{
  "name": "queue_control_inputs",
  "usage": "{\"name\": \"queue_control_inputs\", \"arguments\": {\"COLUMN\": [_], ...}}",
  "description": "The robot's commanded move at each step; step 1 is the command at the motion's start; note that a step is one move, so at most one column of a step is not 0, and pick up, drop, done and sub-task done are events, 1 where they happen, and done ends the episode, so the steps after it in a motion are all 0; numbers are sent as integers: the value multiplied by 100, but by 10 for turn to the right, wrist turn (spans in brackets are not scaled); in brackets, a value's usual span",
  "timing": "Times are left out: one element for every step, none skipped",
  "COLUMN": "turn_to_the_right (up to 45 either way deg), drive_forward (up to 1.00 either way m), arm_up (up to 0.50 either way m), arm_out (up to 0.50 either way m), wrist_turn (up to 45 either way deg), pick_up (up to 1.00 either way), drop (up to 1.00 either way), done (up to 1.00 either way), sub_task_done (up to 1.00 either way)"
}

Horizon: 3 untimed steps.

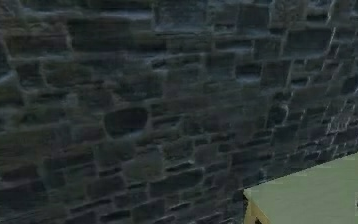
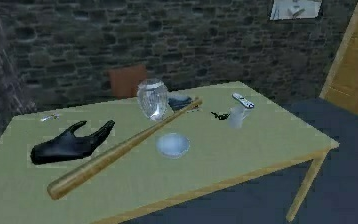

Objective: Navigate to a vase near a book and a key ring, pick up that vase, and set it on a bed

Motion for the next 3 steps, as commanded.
{"name": "queue_control_inputs", "arguments": {"turn_to_the_right": [450,450,180], "drive_forward": [0,0,0], "arm_up": [0,0,0], "arm_out": [0,0,0], "wrist_turn": [0,0,0], "pick_up": [0,0,0], "drop": [0,0,0], "done": [0,0,0], "sub_task_done": [0,0,0]}}
